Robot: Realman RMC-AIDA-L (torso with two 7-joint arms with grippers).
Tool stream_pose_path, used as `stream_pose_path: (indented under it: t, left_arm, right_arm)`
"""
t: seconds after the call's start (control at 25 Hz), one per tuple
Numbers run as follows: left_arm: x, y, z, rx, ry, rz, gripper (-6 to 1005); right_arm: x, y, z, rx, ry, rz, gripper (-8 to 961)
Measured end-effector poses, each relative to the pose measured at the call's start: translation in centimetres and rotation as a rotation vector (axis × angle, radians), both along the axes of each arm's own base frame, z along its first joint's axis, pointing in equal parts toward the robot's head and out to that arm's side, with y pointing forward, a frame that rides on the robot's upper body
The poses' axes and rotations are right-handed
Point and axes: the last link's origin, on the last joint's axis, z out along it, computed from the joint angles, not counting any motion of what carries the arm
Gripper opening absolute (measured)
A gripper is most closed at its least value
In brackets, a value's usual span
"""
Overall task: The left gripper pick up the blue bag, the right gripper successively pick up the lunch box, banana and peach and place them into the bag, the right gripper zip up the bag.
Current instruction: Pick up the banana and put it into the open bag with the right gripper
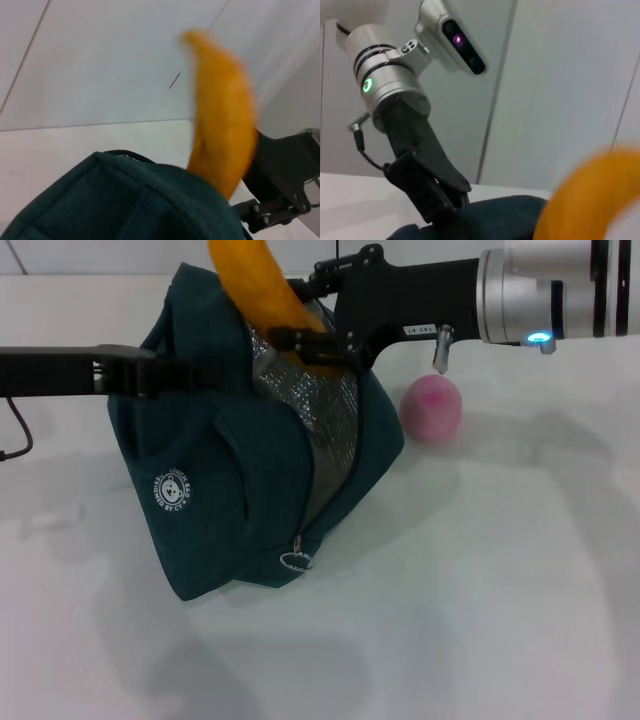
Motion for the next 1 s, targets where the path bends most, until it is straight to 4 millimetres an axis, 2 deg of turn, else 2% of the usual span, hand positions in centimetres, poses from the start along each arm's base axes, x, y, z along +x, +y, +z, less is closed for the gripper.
stream_pose_path:
  t: [0.08, 0.52, 0.64, 0.84, 1.0]
  left_arm:
    - [0.0, 0.0, 0.0, 0.000, 0.000, 0.001, 37]
    - [-0.2, -0.1, 0.0, 0.000, 0.001, 0.006, 37]
    - [-0.3, -0.2, 0.1, 0.001, -0.001, 0.009, 37]
    - [-0.4, -0.3, 0.1, 0.003, -0.004, 0.012, 37]
    - [-0.6, -0.5, 0.3, 0.009, -0.016, 0.015, 36]
  right_arm:
    - [0.0, 0.0, 0.0, 0.002, 0.002, 0.000, 400]
    - [0.0, 0.2, 0.1, 0.026, -0.004, -0.002, 708]
    - [0.4, 0.3, 1.0, 0.063, 0.022, -0.020, 708]
    - [1.6, 0.3, 4.1, 0.149, 0.097, -0.057, 707]
    - [2.0, -0.3, 4.8, 0.126, 0.121, -0.049, 706]
